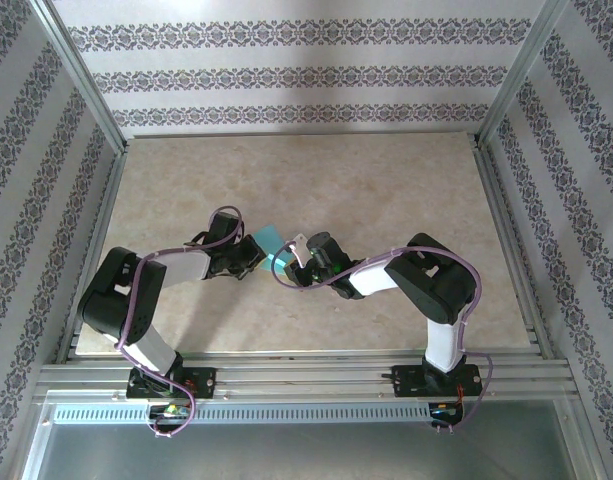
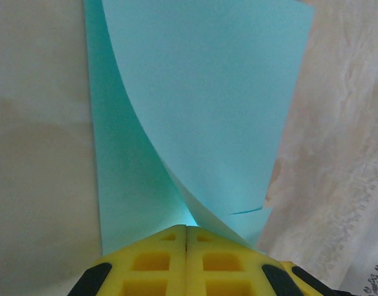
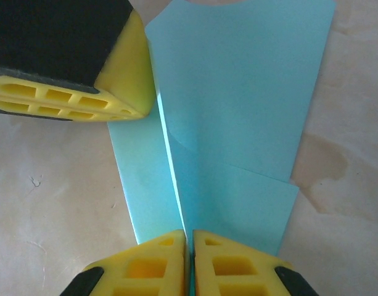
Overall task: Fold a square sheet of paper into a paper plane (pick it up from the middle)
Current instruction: Fourth fold the wing at the center of the table.
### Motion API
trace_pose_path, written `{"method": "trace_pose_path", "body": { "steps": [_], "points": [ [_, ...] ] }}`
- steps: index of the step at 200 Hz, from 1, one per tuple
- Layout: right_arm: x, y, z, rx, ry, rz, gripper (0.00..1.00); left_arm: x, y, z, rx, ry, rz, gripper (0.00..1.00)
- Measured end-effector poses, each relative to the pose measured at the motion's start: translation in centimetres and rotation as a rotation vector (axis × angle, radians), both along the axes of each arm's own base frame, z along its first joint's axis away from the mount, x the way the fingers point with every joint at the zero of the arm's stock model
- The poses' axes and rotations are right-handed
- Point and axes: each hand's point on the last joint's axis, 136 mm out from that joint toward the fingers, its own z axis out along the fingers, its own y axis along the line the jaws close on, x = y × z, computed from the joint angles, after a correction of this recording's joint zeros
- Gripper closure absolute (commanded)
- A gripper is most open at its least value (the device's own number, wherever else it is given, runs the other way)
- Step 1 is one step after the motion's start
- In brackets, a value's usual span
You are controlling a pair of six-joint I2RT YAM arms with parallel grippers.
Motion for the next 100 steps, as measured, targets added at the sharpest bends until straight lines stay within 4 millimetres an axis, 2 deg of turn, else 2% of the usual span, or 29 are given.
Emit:
{"method": "trace_pose_path", "body": {
  "steps": [46,72,100],
  "points": [
    [0.0,0.0,0.0,0.000,0.000,0.001,0.84,0.0,0.3,-0.3,0.027,-0.005,-0.003,0.96],
    [0.0,0.0,0.0,-0.001,0.000,0.001,0.82,-0.2,0.4,-1.2,0.040,0.015,-0.008,0.94],
    [-0.1,0.0,-0.1,-0.005,0.000,0.004,0.80,0.0,0.4,-1.1,0.049,0.017,-0.012,0.89]
  ]
}}
